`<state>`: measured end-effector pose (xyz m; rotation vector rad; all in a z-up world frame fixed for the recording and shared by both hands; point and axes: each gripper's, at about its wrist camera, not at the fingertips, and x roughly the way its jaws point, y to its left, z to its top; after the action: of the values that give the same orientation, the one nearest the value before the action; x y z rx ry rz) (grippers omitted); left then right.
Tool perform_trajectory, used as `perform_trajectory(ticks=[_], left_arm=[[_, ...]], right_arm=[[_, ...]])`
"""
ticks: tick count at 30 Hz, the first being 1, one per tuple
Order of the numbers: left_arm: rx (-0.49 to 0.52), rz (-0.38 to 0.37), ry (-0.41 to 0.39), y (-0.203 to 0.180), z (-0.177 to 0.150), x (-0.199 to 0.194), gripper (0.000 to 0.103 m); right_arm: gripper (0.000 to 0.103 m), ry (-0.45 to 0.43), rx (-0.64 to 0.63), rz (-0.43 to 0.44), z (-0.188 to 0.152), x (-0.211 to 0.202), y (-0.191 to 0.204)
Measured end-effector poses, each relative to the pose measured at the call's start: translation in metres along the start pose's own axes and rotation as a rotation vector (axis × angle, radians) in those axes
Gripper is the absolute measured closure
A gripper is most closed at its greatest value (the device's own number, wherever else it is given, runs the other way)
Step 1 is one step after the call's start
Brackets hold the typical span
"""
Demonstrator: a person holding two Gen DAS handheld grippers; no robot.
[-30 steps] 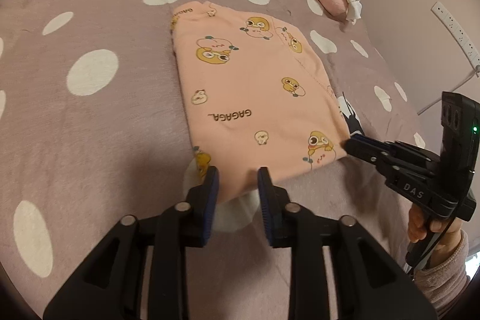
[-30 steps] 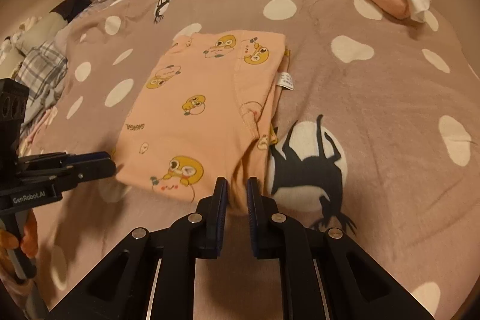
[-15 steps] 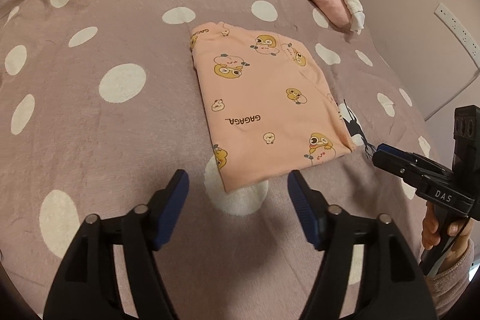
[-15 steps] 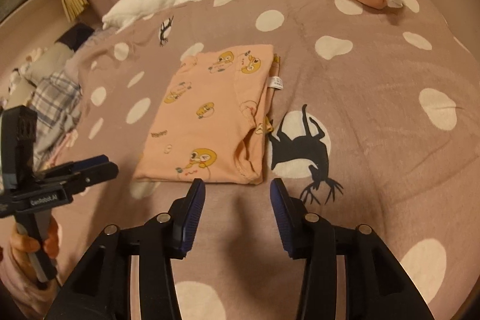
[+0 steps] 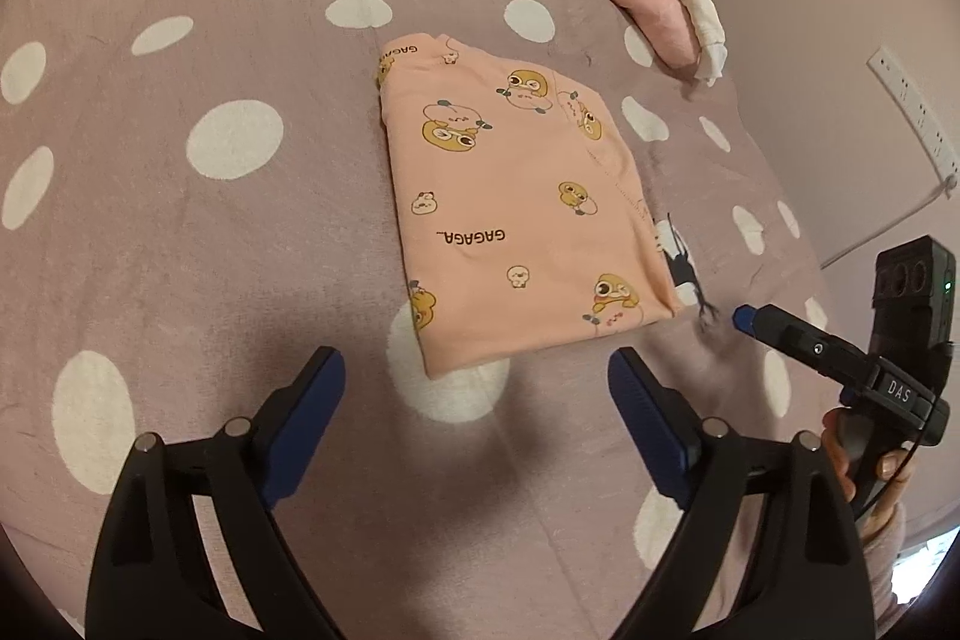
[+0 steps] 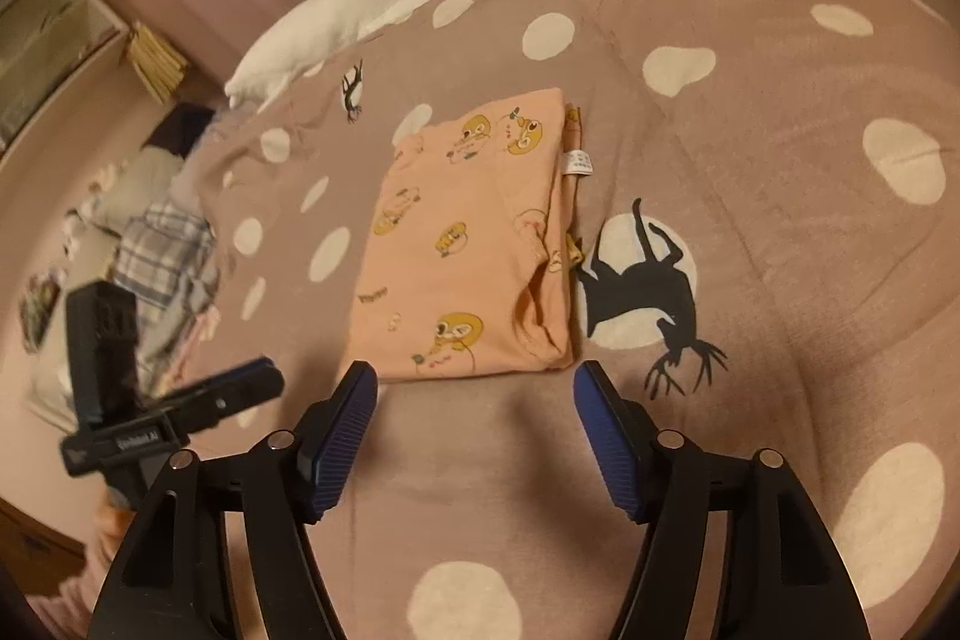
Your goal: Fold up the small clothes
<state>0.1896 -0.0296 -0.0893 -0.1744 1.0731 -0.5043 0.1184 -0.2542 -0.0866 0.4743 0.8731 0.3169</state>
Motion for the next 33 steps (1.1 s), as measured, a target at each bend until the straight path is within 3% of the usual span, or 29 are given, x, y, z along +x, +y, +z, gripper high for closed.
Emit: perform_trajectory(ticks=[8,13,19,24,28,33], left_arm=[[-0.071,-0.037,-0.036,0.01,0.008,0.0,0.003],[-0.081,-0.02,-0.06,0.014,0.015,0.001,0.001],[-0.009,-0.022,-0.064,0.01,0.025,0.005,0.001],[0.051,-0.069,-0.085,0.005,0.029,0.008,0.001],[0.094,-0.021,-0.042,0.001,0.033,0.02,0.001],[-0.015,-0.08,0.017,0.015,0.039,0.034,0.001]], right_arm=[[0.033,0.006,0.03,0.021,0.005,0.001,-0.005],[0.033,0.009,0.032,0.015,0.009,0.002,-0.007],[0.033,0.008,0.038,0.005,0.018,0.005,-0.013],[0.033,0.009,0.037,-0.003,0.024,0.01,-0.017],[0.033,0.013,0.038,-0.006,0.028,0.016,-0.02],[0.033,0.021,0.045,-0.006,0.033,0.022,-0.025]])
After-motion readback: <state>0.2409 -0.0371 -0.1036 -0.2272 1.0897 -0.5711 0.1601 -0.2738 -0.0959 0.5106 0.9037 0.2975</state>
